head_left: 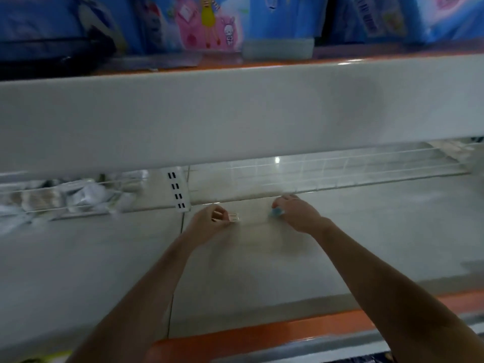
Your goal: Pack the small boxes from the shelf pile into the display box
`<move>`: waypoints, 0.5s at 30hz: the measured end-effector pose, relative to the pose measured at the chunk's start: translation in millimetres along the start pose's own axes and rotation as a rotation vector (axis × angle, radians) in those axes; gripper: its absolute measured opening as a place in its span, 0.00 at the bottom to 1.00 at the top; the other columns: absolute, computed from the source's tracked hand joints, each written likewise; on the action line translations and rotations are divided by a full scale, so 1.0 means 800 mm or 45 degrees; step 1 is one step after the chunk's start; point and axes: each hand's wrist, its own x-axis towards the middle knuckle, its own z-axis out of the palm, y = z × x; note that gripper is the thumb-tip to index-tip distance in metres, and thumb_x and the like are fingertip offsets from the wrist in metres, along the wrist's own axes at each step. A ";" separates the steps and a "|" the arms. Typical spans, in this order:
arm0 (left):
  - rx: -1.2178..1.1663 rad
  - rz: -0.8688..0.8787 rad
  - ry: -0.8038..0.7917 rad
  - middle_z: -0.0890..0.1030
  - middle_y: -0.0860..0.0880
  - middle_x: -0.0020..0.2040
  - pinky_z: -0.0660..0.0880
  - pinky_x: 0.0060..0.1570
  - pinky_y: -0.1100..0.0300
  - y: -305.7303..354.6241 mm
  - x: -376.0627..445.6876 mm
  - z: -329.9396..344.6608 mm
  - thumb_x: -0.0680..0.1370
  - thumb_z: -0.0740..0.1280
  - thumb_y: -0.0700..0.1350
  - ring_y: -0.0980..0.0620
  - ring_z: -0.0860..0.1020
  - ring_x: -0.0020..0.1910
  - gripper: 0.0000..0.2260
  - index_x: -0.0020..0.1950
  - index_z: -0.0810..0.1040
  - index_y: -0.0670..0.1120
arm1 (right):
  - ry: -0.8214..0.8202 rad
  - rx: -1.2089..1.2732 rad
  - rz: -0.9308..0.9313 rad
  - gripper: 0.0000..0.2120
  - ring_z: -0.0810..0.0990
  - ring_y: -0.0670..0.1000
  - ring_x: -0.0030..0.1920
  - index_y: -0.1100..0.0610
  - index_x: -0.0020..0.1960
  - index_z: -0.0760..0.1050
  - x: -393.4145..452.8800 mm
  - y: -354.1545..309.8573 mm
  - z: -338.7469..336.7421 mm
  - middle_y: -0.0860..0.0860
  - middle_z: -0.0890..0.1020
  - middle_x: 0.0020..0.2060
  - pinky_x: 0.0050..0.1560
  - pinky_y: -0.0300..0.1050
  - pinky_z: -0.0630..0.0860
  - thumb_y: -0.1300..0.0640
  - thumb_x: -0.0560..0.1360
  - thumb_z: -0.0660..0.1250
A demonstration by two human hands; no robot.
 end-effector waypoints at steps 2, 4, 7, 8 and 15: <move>-0.317 -0.113 -0.015 0.80 0.49 0.40 0.69 0.29 0.69 -0.005 -0.018 -0.014 0.73 0.71 0.38 0.61 0.78 0.31 0.08 0.42 0.74 0.48 | 0.018 0.038 -0.077 0.13 0.69 0.53 0.62 0.58 0.61 0.73 0.000 -0.013 0.002 0.54 0.75 0.59 0.58 0.40 0.64 0.57 0.76 0.63; -0.537 -0.227 -0.043 0.82 0.49 0.42 0.70 0.30 0.69 -0.010 -0.040 -0.031 0.75 0.70 0.41 0.61 0.80 0.34 0.05 0.45 0.75 0.49 | 0.096 0.177 -0.129 0.13 0.72 0.53 0.58 0.59 0.57 0.74 -0.002 -0.037 0.009 0.54 0.76 0.55 0.52 0.38 0.64 0.57 0.74 0.67; -0.852 -0.308 -0.050 0.84 0.50 0.45 0.77 0.36 0.65 -0.019 -0.072 -0.060 0.77 0.67 0.41 0.54 0.83 0.42 0.07 0.53 0.77 0.50 | 0.191 0.413 -0.211 0.12 0.75 0.52 0.49 0.60 0.54 0.74 -0.010 -0.094 0.024 0.54 0.75 0.51 0.50 0.42 0.70 0.58 0.73 0.69; -0.919 -0.332 -0.044 0.84 0.49 0.46 0.78 0.38 0.63 -0.023 -0.082 -0.071 0.77 0.66 0.41 0.52 0.83 0.43 0.09 0.55 0.78 0.50 | 0.200 0.459 -0.253 0.12 0.75 0.50 0.47 0.60 0.54 0.74 -0.012 -0.117 0.029 0.53 0.75 0.50 0.50 0.43 0.72 0.58 0.73 0.69; -1.073 -0.491 0.098 0.84 0.43 0.42 0.80 0.36 0.57 -0.071 -0.173 -0.168 0.78 0.64 0.40 0.47 0.83 0.40 0.08 0.55 0.76 0.40 | 0.233 0.667 -0.488 0.13 0.75 0.47 0.46 0.60 0.56 0.74 -0.028 -0.291 0.057 0.52 0.74 0.51 0.49 0.39 0.75 0.58 0.73 0.70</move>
